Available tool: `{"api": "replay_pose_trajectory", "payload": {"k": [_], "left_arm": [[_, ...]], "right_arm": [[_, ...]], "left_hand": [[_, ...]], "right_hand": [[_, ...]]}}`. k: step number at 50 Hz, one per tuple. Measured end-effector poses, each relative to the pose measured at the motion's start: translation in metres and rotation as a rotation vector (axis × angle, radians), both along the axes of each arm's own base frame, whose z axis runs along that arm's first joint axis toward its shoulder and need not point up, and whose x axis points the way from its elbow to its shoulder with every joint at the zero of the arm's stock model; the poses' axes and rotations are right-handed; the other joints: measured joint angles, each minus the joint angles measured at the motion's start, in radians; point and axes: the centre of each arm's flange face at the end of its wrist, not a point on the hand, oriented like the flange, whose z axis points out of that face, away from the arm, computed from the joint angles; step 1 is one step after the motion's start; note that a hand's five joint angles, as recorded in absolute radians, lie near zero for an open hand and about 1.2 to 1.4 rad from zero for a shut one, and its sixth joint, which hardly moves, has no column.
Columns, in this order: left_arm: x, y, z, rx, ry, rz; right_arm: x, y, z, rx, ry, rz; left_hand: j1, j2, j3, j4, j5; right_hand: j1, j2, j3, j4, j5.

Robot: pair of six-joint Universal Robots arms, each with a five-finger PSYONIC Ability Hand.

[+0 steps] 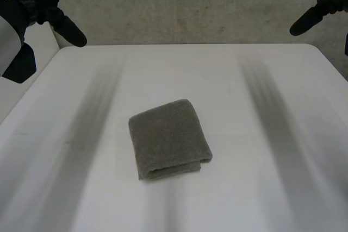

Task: Fold the towel.

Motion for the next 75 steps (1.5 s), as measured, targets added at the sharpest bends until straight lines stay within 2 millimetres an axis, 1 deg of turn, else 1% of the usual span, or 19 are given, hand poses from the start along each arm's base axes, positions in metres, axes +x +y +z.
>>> {"api": "replay_pose_trajectory", "payload": {"k": [17,24,29,35,42,49,54,65,75], "left_arm": [[-0.005,0.004,-0.015,0.038,-0.021,-0.033],[-0.006,0.005,-0.017,0.039,-0.027,-0.049],[-0.004,0.01,-0.012,0.022,-0.023,-0.057],[-0.001,0.016,-0.007,0.004,-0.018,-0.055],[-0.001,0.017,-0.008,0.007,-0.019,-0.056],[-0.001,0.017,-0.009,0.008,-0.02,-0.058],[-0.001,0.017,-0.009,0.008,-0.02,-0.057],[0.001,0.015,-0.009,0.008,-0.02,-0.049],[0.005,0.014,-0.005,-0.001,-0.015,-0.035]], "right_arm": [[0.005,0.005,-0.018,0.062,0.019,0.018],[0.007,0.008,-0.023,0.075,0.025,0.032],[0.01,0.012,-0.026,0.085,0.03,0.05],[0.013,0.015,-0.027,0.087,0.032,0.059],[0.013,0.017,-0.025,0.082,0.029,0.058],[0.012,0.027,-0.017,0.051,0.027,0.058],[0.012,0.031,-0.015,0.034,0.038,0.056],[0.011,0.034,-0.018,0.041,0.051,0.053],[0.008,0.037,-0.015,0.036,0.043,0.039]], "left_hand": [[-0.029,-0.041,-0.041,-0.04,-0.024],[-0.041,-0.052,-0.054,-0.051,-0.025],[-0.044,-0.059,-0.058,-0.056,-0.025],[-0.046,-0.06,-0.058,-0.057,-0.026],[-0.046,-0.06,-0.058,-0.058,-0.026],[-0.046,-0.06,-0.058,-0.058,-0.026],[-0.046,-0.06,-0.058,-0.058,-0.026],[-0.046,-0.06,-0.058,-0.058,-0.026],[-0.046,-0.061,-0.058,-0.058,-0.026]], "right_hand": [[0.0,0.0,0.0,0.0,0.0],[0.0,0.0,0.0,0.0,0.0],[0.0,0.0,0.0,0.0,0.0],[0.0,0.0,0.0,0.0,0.0],[0.0,0.0,0.0,0.0,0.0],[0.0,0.0,0.0,0.0,0.0],[0.0,0.0,0.0,0.0,0.0],[0.0,0.0,0.0,0.0,0.0],[0.0,0.0,0.0,0.0,0.0]]}}
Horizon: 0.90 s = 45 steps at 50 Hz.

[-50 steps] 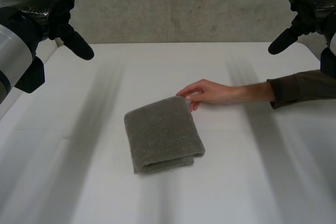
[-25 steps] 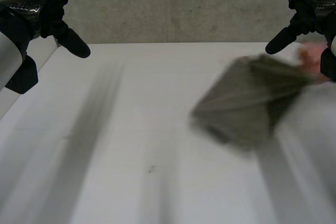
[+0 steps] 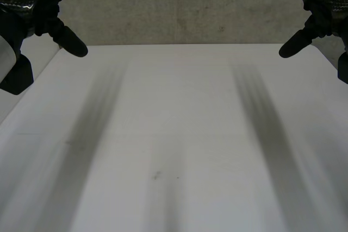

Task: Fold the towel.

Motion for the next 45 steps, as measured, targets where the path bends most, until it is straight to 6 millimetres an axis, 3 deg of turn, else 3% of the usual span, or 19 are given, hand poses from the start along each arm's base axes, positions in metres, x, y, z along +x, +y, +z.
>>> {"api": "replay_pose_trajectory", "payload": {"k": [45], "left_arm": [[0.008,0.007,0.008,0.018,-0.008,0.021]], "right_arm": [[-0.006,0.014,0.009,0.021,-0.005,-0.02]], "left_hand": [[-0.001,-0.002,-0.004,-0.002,0.0]], "right_hand": [[0.0,0.0,0.0,0.0,0.0]]}}
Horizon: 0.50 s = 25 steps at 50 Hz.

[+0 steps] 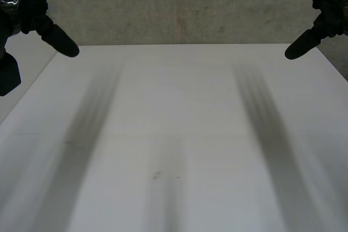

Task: Fold the towel.

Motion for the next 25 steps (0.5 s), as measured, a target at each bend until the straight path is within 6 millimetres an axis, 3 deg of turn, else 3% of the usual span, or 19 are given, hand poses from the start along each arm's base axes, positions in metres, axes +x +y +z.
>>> {"api": "replay_pose_trajectory", "payload": {"k": [25], "left_arm": [[-0.0032,0.0034,-0.0011,0.003,-0.002,-0.018]], "right_arm": [[0.0028,0.0036,0.0034,-0.012,-0.001,0.04]], "left_hand": [[0.0,-0.001,0.0,0.0,0.0]], "right_hand": [[0.0,0.0,0.0,0.0,0.0]]}}
